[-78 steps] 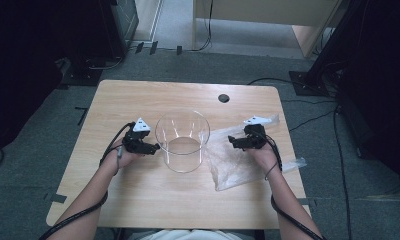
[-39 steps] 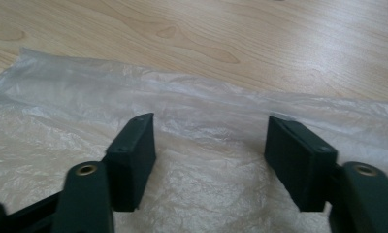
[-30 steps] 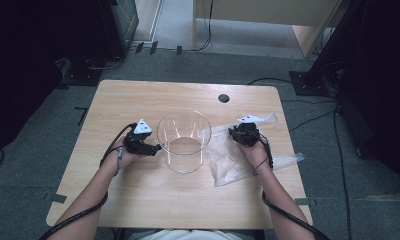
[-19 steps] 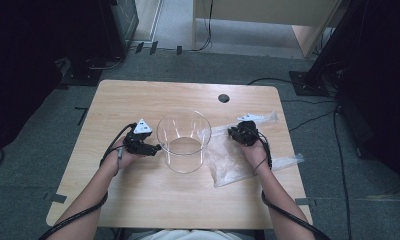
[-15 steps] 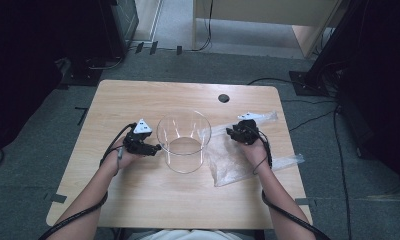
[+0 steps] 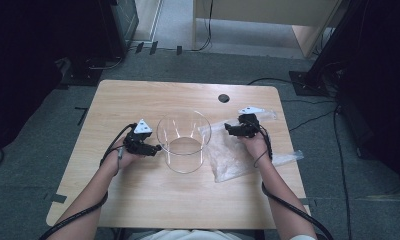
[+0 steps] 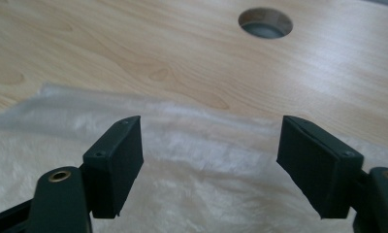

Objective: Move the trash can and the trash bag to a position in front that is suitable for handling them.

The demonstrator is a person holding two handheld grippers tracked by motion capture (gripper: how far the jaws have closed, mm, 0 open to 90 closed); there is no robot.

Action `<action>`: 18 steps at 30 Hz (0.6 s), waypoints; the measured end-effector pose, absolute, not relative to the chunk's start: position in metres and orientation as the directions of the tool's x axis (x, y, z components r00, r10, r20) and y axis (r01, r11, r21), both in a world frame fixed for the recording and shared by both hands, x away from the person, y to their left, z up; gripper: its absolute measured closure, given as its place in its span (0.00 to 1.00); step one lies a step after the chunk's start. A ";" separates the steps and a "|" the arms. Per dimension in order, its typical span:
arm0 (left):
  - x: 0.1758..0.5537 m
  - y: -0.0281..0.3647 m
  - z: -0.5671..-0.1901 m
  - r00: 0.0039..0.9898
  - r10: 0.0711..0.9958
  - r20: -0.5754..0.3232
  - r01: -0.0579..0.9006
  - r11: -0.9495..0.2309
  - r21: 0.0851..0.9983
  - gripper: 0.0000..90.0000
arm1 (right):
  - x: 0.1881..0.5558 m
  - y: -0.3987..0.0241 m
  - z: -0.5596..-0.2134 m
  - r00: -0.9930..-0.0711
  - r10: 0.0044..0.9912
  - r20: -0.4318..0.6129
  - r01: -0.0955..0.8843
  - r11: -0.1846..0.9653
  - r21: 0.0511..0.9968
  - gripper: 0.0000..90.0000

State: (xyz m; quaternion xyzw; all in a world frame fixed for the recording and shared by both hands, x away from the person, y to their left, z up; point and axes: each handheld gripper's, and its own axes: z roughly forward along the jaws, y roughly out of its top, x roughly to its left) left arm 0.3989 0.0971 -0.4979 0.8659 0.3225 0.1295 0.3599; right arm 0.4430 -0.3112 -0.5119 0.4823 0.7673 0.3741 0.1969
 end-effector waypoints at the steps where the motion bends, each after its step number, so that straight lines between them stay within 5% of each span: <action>1: 0.399 0.097 -0.498 0.758 0.652 -0.009 0.466 -0.533 0.706 0.27 | 0.445 -0.311 -0.514 -0.461 0.885 0.060 0.601 0.261 0.756 0.24; 7: 0.398 0.099 -0.498 0.756 0.655 -0.008 0.468 -0.532 0.706 0.27 | 0.449 -0.309 -0.523 -0.472 0.880 0.044 0.618 0.295 0.729 0.18; 18: 0.398 0.097 -0.501 0.760 0.650 -0.003 0.468 -0.544 0.697 0.27 | 0.447 -0.305 -0.521 -0.441 0.896 0.051 0.595 0.250 0.764 0.91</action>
